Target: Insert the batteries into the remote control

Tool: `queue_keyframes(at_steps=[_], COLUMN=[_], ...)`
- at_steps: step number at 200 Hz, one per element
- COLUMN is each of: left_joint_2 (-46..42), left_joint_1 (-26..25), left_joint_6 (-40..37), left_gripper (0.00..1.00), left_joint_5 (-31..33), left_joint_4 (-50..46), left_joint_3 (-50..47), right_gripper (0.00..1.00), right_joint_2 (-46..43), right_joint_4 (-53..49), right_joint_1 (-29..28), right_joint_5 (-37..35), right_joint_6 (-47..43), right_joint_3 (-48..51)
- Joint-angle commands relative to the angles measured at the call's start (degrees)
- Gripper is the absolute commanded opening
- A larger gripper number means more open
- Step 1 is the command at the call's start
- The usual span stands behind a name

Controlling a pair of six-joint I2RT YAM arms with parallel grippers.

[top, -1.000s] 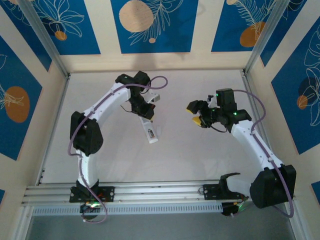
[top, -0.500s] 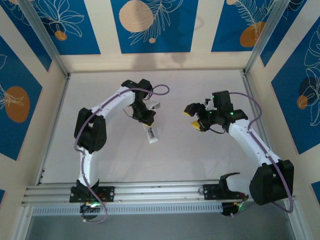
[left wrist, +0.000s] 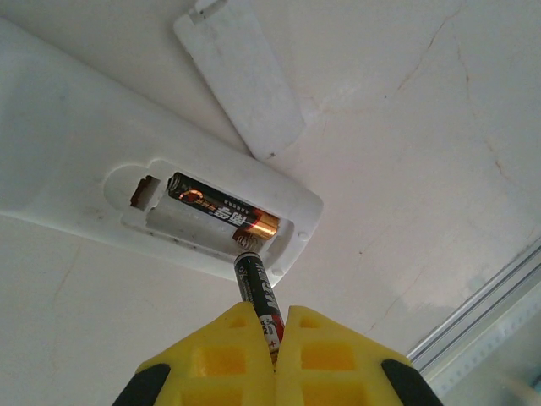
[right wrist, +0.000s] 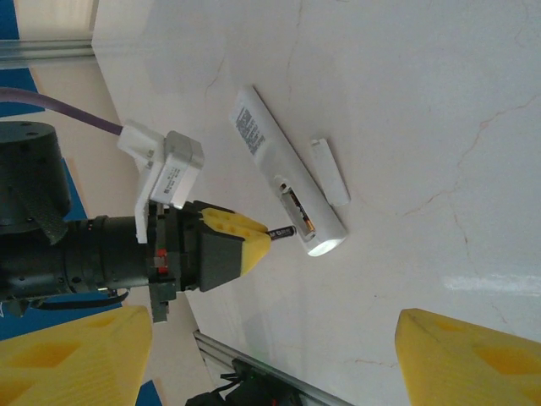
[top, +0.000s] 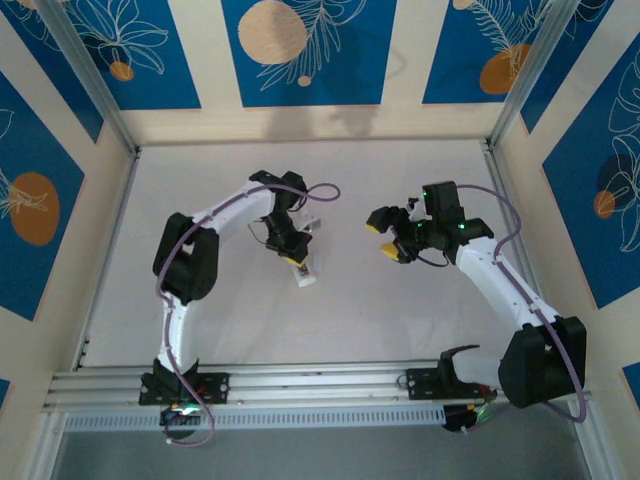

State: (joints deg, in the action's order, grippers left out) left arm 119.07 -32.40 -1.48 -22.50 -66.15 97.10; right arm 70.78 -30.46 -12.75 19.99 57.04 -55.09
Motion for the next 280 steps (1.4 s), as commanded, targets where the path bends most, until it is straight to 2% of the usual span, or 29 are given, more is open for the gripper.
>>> queue_keyframes(at_steps=[1, 71, 104, 132, 162, 192, 211, 232, 250, 280], left_joint_2=[0.74, 1.89, 2.43, 0.63, -0.76, -2.49, -5.56, -10.70, -16.69, -24.73], left_joint_1=[-0.79, -0.99, -1.00, -0.98, -0.95, -0.94, -0.91, -0.81, 0.53, 8.50], left_joint_6=[0.24, 0.91, 0.54, 2.36, 4.01, 4.50, 5.15, 6.03, 7.48, 9.43], left_gripper=[0.00, 0.00, 0.17, 0.26, 0.32, 0.32, 0.37, 0.40, 0.42, 0.43], left_joint_5=[-1.66, -1.10, 4.09, 7.58, 7.98, 7.15, 6.67, 7.97, 8.96, 6.57], left_joint_4=[1.61, 4.25, 2.94, 5.84, 9.02, 11.31, 13.12, 13.82, 15.57, 18.04], left_joint_3=[-2.15, -3.43, -3.84, -5.03, -5.44, -5.60, -5.91, -5.27, -5.66, -7.27], right_gripper=[0.76, 0.76, 0.76, 0.76, 0.76, 0.76, 0.76, 0.76, 0.76, 0.70], right_joint_2=[0.22, -0.21, -0.22, 0.10, 0.27, 0.49, 0.67, 1.16, 3.11, 10.97], right_joint_4=[-0.01, -0.74, -0.83, -0.66, -1.00, -1.19, -1.94, -3.50, -5.18, -7.06], right_joint_1=[-0.33, -0.34, -0.48, -0.88, -1.33, -1.72, -2.51, -5.26, -10.25, -20.12], right_joint_5=[1.81, 1.37, 1.29, 1.28, 0.85, 0.26, -1.56, -6.41, -12.79, -20.85], right_joint_6=[0.02, 0.00, 0.02, 0.18, 0.14, -0.02, -0.82, -4.30, -8.96, -15.02], right_joint_3=[-0.10, -0.36, -0.54, -0.98, -1.67, -1.90, -2.51, -4.33, -6.83, -12.47])
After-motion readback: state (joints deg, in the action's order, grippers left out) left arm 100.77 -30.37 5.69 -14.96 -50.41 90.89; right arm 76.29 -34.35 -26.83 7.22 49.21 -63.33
